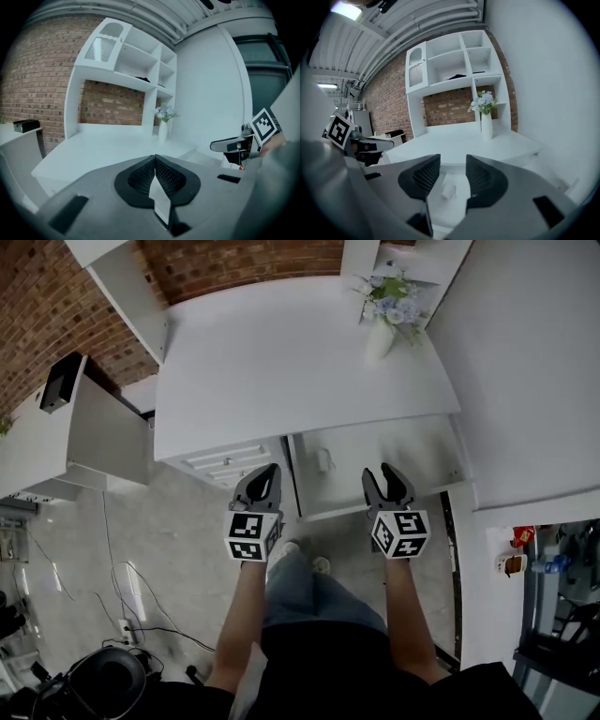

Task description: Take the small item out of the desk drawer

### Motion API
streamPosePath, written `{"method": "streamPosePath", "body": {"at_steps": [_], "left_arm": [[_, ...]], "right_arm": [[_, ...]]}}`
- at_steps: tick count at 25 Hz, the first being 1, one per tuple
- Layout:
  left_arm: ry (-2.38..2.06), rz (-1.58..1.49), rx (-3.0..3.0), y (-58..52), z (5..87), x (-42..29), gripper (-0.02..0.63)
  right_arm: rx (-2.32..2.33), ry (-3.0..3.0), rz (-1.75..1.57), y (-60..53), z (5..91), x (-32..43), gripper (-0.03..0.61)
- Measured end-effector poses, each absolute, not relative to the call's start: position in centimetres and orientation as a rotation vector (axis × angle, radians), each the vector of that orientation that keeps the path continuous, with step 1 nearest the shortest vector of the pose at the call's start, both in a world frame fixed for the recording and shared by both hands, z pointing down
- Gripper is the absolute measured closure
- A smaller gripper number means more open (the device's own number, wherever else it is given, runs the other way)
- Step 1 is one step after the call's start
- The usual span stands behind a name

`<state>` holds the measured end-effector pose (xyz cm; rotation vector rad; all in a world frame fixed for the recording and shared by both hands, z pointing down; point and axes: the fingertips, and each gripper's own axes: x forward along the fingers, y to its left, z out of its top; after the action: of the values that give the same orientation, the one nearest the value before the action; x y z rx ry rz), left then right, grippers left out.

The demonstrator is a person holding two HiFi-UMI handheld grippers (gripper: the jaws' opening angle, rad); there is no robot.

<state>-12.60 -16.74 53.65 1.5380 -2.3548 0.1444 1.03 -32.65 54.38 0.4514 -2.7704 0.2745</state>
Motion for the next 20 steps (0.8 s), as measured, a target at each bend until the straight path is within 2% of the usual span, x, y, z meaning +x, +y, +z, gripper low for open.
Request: {"method": "streamPosePath", "body": {"at_steps": [20], "left_arm": [[-2.304,0.144,1.509,-16.9,55.5,-16.9,0.604]], "right_arm": [[0.242,-2.497,0.389,-31.0,61.3,-5.5,0.428]]}}
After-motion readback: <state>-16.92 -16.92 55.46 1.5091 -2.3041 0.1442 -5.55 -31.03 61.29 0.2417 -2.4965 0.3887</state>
